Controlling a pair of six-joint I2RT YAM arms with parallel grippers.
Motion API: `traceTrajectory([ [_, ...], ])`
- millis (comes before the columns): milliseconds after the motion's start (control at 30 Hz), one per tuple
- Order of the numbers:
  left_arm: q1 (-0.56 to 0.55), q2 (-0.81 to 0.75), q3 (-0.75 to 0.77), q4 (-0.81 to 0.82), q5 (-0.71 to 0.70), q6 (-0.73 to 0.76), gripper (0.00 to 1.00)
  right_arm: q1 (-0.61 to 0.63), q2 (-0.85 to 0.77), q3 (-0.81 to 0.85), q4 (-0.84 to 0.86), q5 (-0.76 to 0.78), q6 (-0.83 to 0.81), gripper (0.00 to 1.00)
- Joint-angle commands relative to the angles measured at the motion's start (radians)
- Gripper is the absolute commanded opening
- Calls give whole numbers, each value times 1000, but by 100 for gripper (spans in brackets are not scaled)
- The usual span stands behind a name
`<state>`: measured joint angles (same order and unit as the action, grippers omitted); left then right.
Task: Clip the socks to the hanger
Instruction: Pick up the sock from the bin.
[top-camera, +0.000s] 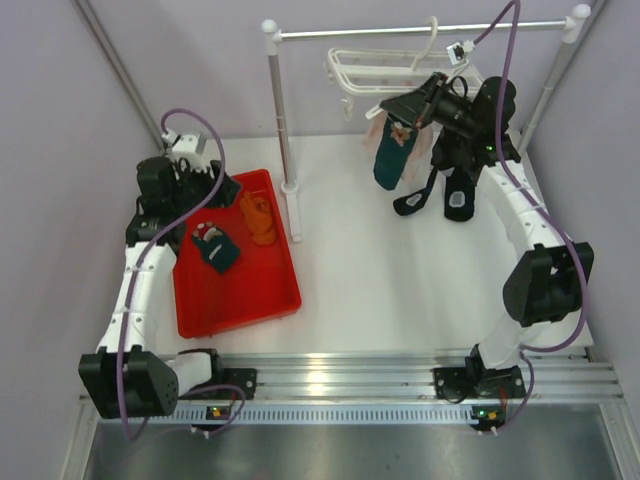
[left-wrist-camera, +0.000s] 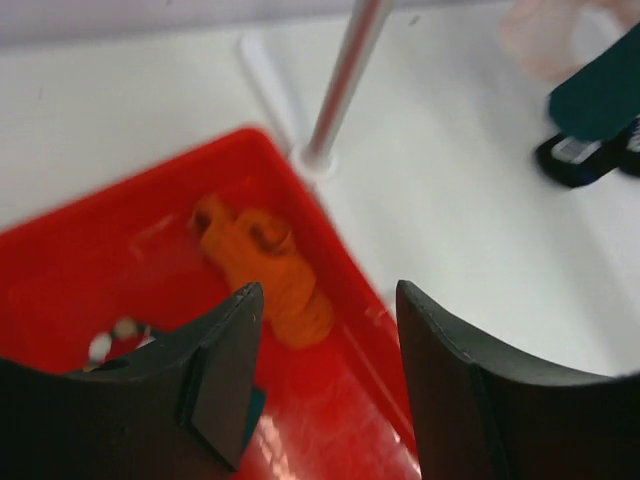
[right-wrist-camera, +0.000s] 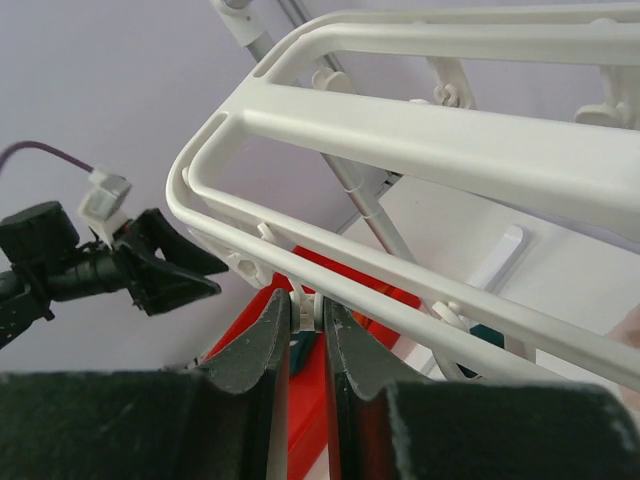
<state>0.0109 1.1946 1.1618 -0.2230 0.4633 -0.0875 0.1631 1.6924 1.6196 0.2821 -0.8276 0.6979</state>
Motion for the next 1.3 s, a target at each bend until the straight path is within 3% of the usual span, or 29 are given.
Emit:
traceTrajectory([
  [0, 59, -56, -66, -194, -93, 71, 61, -8, -19, 33, 19, 16, -32, 0],
  [133, 156, -1, -91, -334, -236, 5, 54, -7, -20, 33, 11, 16, -43, 0],
  [300, 170, 48, -201, -334, -360, -127, 52, -8, -19, 36, 8, 22, -43, 0],
  [567, 170, 249, -228, -297, -403, -277, 53, -8, -14, 37, -6, 24, -61, 0],
  [900, 164, 428, -199, -142, -454, -328, 48, -8, -8, 37, -20, 24, -80, 0],
  [1000, 159, 456, -180, -151, -495, -324, 37, -7, -8, 37, -18, 27, -78, 0],
  [1067, 161, 451, -179, -159, -496, -310, 20, -7, -10, 37, -21, 27, -80, 0],
  [1167, 150, 407, -168, -183, -483, -264, 3, -8, -13, 36, -24, 27, -83, 0],
  [1267, 115, 320, -154, -200, -468, -157, 0, -8, -19, 34, -26, 27, -84, 0],
])
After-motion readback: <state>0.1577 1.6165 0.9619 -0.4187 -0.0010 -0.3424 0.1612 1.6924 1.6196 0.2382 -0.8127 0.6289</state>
